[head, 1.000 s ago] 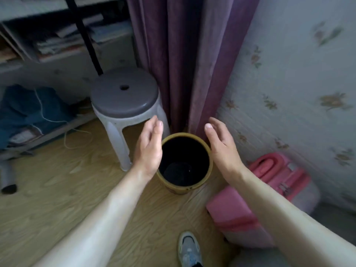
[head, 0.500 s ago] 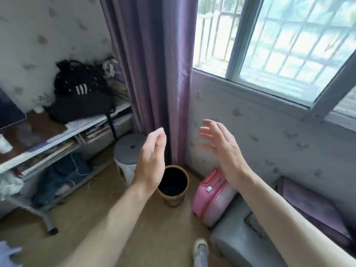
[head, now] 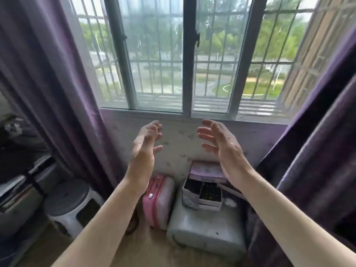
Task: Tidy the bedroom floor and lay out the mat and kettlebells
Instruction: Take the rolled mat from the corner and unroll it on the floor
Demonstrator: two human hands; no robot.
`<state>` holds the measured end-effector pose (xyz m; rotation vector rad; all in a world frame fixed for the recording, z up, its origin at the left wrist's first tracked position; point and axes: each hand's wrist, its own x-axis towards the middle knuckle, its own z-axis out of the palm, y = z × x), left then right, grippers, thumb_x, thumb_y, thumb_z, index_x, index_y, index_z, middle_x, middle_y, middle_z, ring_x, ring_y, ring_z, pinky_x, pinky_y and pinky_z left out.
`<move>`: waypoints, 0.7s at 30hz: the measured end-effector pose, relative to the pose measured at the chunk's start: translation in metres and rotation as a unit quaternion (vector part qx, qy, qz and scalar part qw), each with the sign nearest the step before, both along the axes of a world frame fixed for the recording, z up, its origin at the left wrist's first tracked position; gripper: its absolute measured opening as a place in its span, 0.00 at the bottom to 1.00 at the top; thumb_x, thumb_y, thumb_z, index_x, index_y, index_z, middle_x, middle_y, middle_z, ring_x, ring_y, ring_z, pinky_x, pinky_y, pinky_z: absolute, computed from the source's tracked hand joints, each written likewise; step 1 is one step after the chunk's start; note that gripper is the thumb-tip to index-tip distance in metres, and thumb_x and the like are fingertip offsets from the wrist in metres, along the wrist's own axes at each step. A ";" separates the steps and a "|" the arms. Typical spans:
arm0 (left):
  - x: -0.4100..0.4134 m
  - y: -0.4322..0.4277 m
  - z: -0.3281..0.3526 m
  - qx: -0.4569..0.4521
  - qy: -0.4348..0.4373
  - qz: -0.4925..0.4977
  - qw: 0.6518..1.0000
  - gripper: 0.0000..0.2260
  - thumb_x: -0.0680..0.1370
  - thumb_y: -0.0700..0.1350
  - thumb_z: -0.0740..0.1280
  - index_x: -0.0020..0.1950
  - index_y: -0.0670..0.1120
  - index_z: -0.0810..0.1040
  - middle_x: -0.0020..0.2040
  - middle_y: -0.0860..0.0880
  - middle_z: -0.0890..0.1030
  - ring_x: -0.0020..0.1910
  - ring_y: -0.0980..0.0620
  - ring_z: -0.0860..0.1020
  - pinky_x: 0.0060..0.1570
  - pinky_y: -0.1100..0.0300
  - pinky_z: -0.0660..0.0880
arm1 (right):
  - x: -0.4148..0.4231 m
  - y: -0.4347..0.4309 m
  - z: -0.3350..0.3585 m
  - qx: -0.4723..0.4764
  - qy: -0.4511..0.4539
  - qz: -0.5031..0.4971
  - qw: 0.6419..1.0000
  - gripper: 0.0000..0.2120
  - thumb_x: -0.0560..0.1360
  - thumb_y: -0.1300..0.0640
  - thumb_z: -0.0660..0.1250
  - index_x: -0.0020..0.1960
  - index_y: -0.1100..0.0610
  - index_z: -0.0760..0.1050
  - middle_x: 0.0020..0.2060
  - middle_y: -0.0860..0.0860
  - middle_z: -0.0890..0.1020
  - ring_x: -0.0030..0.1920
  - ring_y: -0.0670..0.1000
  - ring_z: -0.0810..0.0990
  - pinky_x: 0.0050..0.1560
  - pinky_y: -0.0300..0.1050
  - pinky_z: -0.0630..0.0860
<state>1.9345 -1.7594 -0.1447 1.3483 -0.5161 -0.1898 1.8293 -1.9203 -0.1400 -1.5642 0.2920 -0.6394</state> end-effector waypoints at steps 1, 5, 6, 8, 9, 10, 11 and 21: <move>-0.020 -0.024 0.000 -0.003 0.004 -0.029 1.000 0.17 0.75 0.59 0.59 0.58 0.55 0.77 0.62 0.50 0.80 0.61 0.52 0.78 0.58 0.52 0.75 | -0.026 -0.019 0.000 0.004 -0.005 -0.023 1.000 0.25 0.77 0.38 0.59 0.67 0.52 0.73 0.59 0.53 0.82 0.62 0.51 0.80 0.66 0.56 0.75; -0.107 -0.122 -0.010 0.007 0.018 -0.127 0.992 0.18 0.74 0.59 0.59 0.59 0.54 0.77 0.62 0.51 0.81 0.61 0.52 0.78 0.59 0.52 0.75 | -0.131 -0.091 -0.003 0.010 -0.013 -0.120 0.993 0.25 0.77 0.38 0.58 0.67 0.51 0.72 0.59 0.52 0.81 0.61 0.51 0.80 0.66 0.55 0.75; -0.134 -0.148 -0.013 0.012 0.018 -0.152 0.988 0.18 0.75 0.59 0.59 0.60 0.54 0.77 0.62 0.51 0.81 0.62 0.52 0.78 0.59 0.52 0.75 | -0.162 -0.109 -0.004 0.010 -0.012 -0.142 0.990 0.25 0.76 0.38 0.58 0.67 0.50 0.72 0.59 0.51 0.82 0.61 0.50 0.80 0.66 0.54 0.75; -0.180 -0.188 -0.017 0.018 0.017 -0.190 0.982 0.20 0.75 0.59 0.59 0.63 0.53 0.76 0.63 0.51 0.80 0.62 0.53 0.79 0.61 0.52 0.75 | -0.215 -0.139 -0.005 0.006 -0.009 -0.175 0.984 0.25 0.75 0.37 0.57 0.67 0.48 0.73 0.59 0.50 0.82 0.62 0.47 0.79 0.67 0.51 0.74; -0.212 -0.214 -0.018 0.021 0.015 -0.212 0.977 0.21 0.75 0.58 0.59 0.64 0.52 0.76 0.63 0.51 0.80 0.62 0.53 0.79 0.61 0.52 0.75 | -0.251 -0.159 -0.007 0.008 -0.007 -0.197 0.980 0.24 0.75 0.37 0.57 0.66 0.47 0.73 0.59 0.49 0.82 0.62 0.47 0.79 0.67 0.51 0.74; -0.239 -0.236 -0.018 0.022 0.015 -0.230 0.973 0.21 0.75 0.58 0.59 0.64 0.52 0.76 0.63 0.52 0.81 0.62 0.54 0.79 0.61 0.53 0.75 | -0.282 -0.176 -0.007 0.010 -0.005 -0.217 0.976 0.23 0.75 0.37 0.57 0.65 0.46 0.74 0.59 0.49 0.82 0.62 0.46 0.79 0.67 0.51 0.74; -0.267 -0.257 -0.018 0.022 0.014 -0.247 0.969 0.22 0.75 0.58 0.59 0.65 0.51 0.76 0.63 0.52 0.81 0.62 0.55 0.79 0.60 0.53 0.75 | -0.313 -0.192 -0.008 0.010 -0.003 -0.234 0.972 0.22 0.75 0.37 0.56 0.64 0.45 0.74 0.59 0.48 0.82 0.63 0.45 0.79 0.68 0.51 0.73; -0.489 -0.431 -0.032 0.041 0.030 -0.372 0.927 0.15 0.83 0.52 0.59 0.65 0.50 0.77 0.62 0.53 0.81 0.62 0.53 0.78 0.62 0.52 0.74 | -0.545 -0.313 -0.014 0.040 -0.014 -0.404 0.914 0.23 0.76 0.37 0.59 0.66 0.47 0.72 0.60 0.50 0.81 0.63 0.48 0.79 0.65 0.49 0.74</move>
